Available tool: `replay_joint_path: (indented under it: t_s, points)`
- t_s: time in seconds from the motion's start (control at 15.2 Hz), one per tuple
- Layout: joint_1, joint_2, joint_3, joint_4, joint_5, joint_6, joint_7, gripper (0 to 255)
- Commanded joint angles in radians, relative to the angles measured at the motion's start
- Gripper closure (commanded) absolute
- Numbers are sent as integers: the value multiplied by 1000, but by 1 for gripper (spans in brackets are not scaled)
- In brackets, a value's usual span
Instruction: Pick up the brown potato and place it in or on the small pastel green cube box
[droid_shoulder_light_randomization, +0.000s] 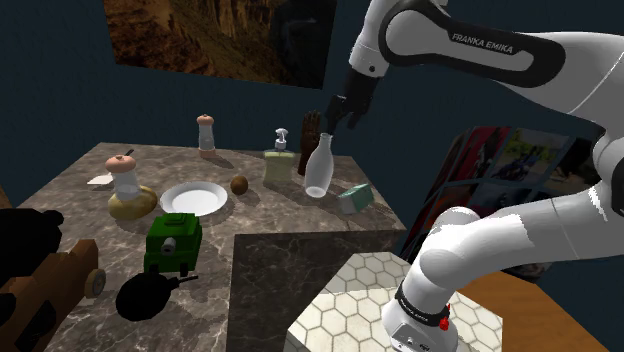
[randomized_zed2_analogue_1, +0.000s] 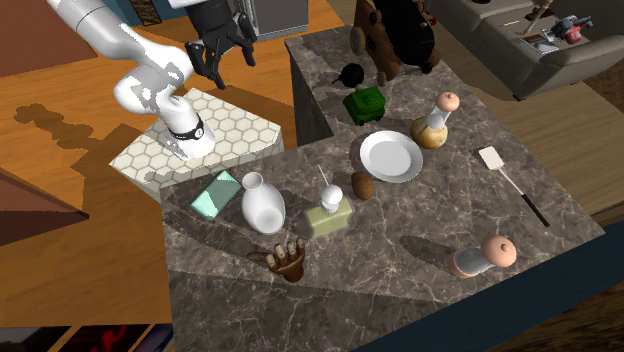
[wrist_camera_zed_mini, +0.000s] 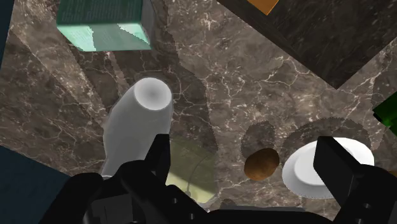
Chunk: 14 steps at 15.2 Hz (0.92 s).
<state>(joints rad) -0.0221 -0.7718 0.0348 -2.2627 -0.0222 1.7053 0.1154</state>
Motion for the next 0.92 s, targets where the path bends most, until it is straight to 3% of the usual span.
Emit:
replay_joint_path:
  t_s: [0.0, 0.86]
  points:
    - [0, 0, 0, 0, 0, 0, 0, 0]
    - [-32, 328, 104, -74, 23, 428, 220, 0]
